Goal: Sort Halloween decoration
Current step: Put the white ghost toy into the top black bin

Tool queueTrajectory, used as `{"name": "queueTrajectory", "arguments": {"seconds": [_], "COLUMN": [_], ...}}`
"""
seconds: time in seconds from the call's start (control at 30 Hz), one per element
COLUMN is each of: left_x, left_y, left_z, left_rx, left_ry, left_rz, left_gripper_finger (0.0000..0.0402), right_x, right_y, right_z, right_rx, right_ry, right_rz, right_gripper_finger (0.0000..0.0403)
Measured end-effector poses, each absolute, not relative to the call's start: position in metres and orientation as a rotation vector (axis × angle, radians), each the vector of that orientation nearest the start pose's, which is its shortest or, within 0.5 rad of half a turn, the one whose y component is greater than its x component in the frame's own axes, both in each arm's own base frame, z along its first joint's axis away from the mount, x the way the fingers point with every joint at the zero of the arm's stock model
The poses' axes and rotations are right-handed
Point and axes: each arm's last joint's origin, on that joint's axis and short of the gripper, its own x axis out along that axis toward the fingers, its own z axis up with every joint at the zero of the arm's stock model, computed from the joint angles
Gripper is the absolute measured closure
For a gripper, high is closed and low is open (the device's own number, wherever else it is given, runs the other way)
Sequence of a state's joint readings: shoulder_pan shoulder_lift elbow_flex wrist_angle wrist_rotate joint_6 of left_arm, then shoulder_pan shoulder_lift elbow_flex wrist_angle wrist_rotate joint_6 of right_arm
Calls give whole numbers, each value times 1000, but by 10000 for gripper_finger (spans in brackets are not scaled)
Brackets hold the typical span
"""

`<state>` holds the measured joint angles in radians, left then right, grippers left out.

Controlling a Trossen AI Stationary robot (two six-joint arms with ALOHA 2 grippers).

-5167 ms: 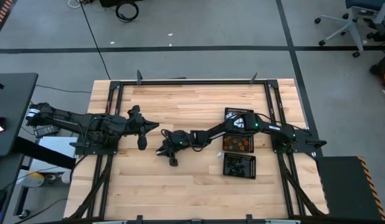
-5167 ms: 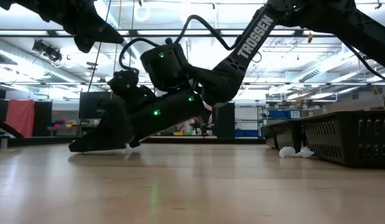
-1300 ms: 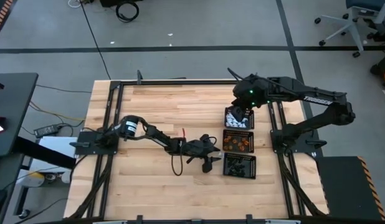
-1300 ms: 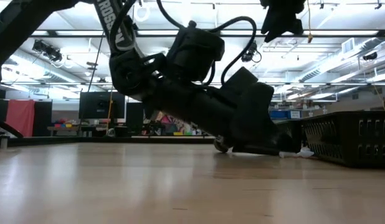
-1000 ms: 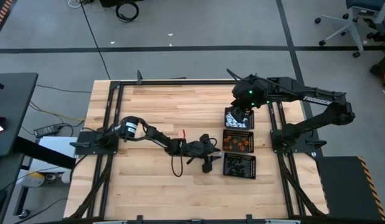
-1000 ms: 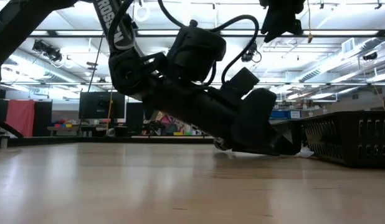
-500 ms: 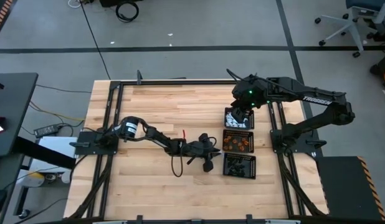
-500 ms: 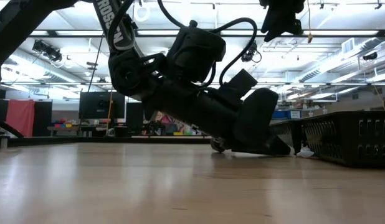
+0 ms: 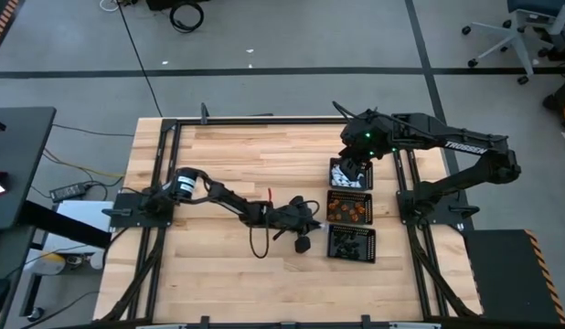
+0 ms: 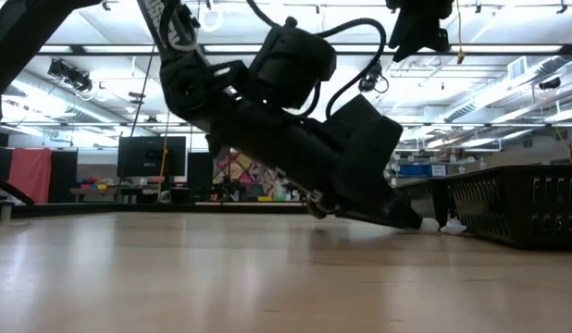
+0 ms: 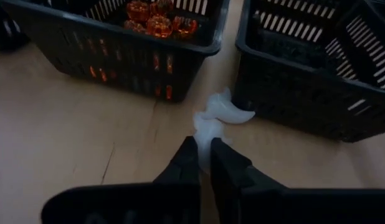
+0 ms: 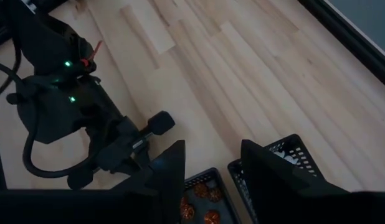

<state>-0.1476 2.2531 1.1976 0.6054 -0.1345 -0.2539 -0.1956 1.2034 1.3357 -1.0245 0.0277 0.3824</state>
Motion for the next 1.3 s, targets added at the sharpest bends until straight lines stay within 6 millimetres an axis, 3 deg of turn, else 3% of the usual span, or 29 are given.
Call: {"name": "queueTrajectory", "arguments": {"seconds": [0.2,0.67,1.0,1.3], "left_x": [440,437,427,426], "left_y": [-59,-53,-52,-60], "left_z": [93,90,124,132], "left_rx": [-172,-132,-10,-7], "left_ry": [476,571,624,595], "left_rz": [49,2,-73,-92], "left_gripper_finger": [391,399,401,382], "right_x": [216,216,217,218], "right_y": [-44,-43,-43,-43], "right_z": [366,367,367,368], "right_rx": [431,435,432,427], "right_ry": [842,843,839,825], "right_rz": [-375,-367,-355,-351], "right_gripper_finger": [243,243,243,243]}}
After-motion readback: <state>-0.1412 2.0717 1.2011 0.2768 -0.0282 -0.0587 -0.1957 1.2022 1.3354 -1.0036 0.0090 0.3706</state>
